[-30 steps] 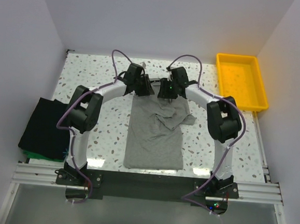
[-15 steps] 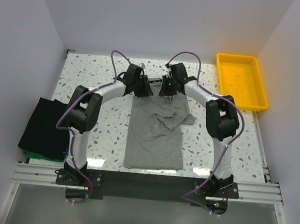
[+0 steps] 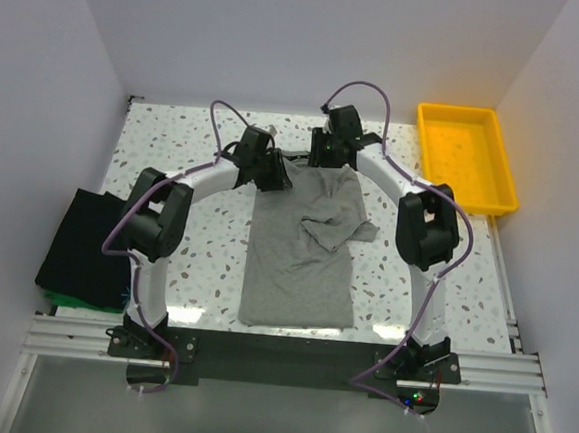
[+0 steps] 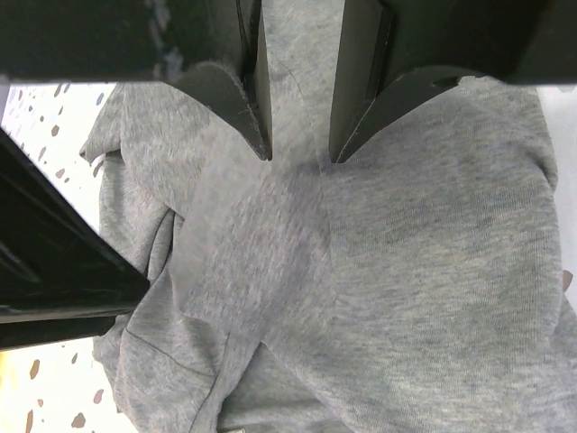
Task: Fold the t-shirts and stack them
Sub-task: Fold the tshirt
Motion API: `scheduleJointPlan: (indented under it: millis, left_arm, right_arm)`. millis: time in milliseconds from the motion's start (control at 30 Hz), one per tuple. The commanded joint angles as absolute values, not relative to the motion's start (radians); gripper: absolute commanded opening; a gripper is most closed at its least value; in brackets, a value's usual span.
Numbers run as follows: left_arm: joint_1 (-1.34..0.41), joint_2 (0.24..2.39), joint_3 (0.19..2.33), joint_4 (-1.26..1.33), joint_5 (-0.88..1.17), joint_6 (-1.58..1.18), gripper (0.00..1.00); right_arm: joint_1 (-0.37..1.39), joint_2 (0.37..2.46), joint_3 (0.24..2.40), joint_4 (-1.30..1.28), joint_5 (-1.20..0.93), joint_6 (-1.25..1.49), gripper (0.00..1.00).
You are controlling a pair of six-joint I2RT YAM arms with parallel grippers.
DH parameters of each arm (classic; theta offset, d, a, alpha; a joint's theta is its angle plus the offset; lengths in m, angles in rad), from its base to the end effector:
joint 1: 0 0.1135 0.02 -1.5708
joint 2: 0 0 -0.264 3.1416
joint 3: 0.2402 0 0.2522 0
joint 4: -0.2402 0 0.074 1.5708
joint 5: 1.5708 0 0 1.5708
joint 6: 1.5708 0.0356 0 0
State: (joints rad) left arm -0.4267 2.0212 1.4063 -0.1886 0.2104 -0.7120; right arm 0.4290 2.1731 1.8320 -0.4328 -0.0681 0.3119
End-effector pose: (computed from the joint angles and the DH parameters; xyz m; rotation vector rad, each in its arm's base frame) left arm 0.4022 -0.1910 0.1805 -0.2496 2.4864 -0.7653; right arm 0.4526 0.2097 0.2291 -0.1738 2.3798 0.4394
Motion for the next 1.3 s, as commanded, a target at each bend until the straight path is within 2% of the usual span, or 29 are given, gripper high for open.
scheduleJointPlan:
  millis: [0, 33, 333, 433, 700, 1033, 1133, 1267]
  left_arm:
    - [-0.429, 1.948, 1.396, -0.152, 0.232, -0.686, 0.36]
    - [-0.433, 1.939, 1.394, -0.152, 0.235, -0.686, 0.37]
    - [-0.474, 1.899, 1.379, -0.147, 0.245, -0.677, 0.37]
    - [-0.494, 1.904, 1.381, -0.134, 0.25, -0.68, 0.37]
    - [-0.545, 1.948, 1.428, -0.138, 0.255, -0.683, 0.37]
    - [-0.578, 1.968, 1.404, -0.129, 0.233, -0.706, 0.36]
    - [-0.577, 1.973, 1.402, -0.129, 0.224, -0.706, 0.37]
    - [-0.578, 1.985, 1.405, -0.126, 0.218, -0.712, 0.36]
  right_arm:
    - [0.416, 2.088, 1.792, -0.472, 0.023, 0.317, 0.47]
    - [0.41, 2.056, 1.746, -0.479, 0.069, 0.33, 0.52]
    - [0.272, 1.599, 1.213, -0.45, 0.104, 0.505, 0.56]
    - [0.268, 1.514, 1.077, -0.401, 0.088, 0.543, 0.59]
    - [0.264, 1.539, 0.93, -0.269, -0.043, 0.666, 0.61]
    - [0.264, 1.609, 0.85, -0.101, -0.086, 0.788, 0.59]
    - [0.265, 1.612, 0.842, -0.081, -0.094, 0.81, 0.52]
    - [0.264, 1.625, 0.841, -0.074, -0.095, 0.818, 0.21]
